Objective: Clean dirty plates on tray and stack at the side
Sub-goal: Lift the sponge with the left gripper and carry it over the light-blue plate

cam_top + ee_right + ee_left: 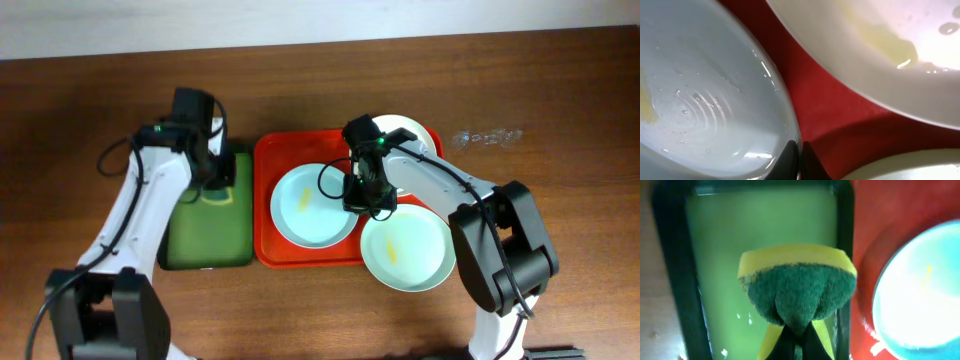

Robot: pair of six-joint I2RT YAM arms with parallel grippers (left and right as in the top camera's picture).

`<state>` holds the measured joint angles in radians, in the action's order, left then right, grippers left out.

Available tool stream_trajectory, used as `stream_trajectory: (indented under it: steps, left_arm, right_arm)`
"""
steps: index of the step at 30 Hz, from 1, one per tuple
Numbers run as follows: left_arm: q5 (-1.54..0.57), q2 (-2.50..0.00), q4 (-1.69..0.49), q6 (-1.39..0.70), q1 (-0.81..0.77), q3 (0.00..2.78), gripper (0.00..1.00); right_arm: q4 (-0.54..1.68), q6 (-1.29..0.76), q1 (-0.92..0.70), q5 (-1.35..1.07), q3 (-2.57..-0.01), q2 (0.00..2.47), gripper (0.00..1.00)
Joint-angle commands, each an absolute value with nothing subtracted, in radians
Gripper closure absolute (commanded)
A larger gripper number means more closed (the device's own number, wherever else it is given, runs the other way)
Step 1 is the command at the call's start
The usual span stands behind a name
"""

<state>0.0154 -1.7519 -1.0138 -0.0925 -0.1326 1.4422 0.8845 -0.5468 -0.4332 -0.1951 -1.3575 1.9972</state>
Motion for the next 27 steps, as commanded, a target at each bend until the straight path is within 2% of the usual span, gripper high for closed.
stream_trajectory:
  steps: [1, 4, 11, 12, 13, 14, 15, 16, 27]
  left_arm:
    - [0.012, -1.816, -1.035, -0.073, -0.137, 1.557, 1.0]
    - [0.011, -1.829, -0.996, -0.073, -0.144, 1.557, 1.0]
    - [-0.026, -1.837, -0.989, -0.073, -0.302, 1.553, 1.0]
    - [-0.058, -1.837, -0.989, -0.073, -0.313, 1.551, 1.0]
    - [-0.064, -1.837, -0.989, -0.073, -0.327, 1.551, 1.0]
    - [-0.064, -1.839, -0.989, -0.073, -0.337, 1.551, 1.0]
    - [-0.064, -1.845, -0.988, -0.073, -0.353, 1.551, 1.0]
    - [-0.064, -1.859, -0.987, -0.073, -0.366, 1.551, 1.0]
    - [-0.072, -2.123, -0.899, -0.074, -0.433, 1.551, 1.0]
  right_arm:
    - [0.885, -0.539, -0.437, -0.165, -1.364, 2.003, 0.96]
    - [0.877, -0.539, -0.437, -0.164, -1.364, 2.003, 0.96]
    - [0.768, -0.445, -0.437, -0.169, -1.364, 2.003, 0.95]
    - [0.769, -0.445, -0.437, -0.169, -1.364, 2.003, 0.77]
    - [0.771, -0.446, -0.437, -0.17, -1.364, 2.003, 0.73]
    - [0.781, -0.457, -0.437, -0.173, -1.364, 2.003, 0.81]
    - [0.79, -0.461, -0.437, -0.173, -1.364, 2.003, 0.94]
    - [0.8, -0.461, -0.437, -0.173, -1.364, 2.003, 0.96]
    - [0.796, -0.461, -0.438, -0.172, -1.364, 2.003, 0.96]
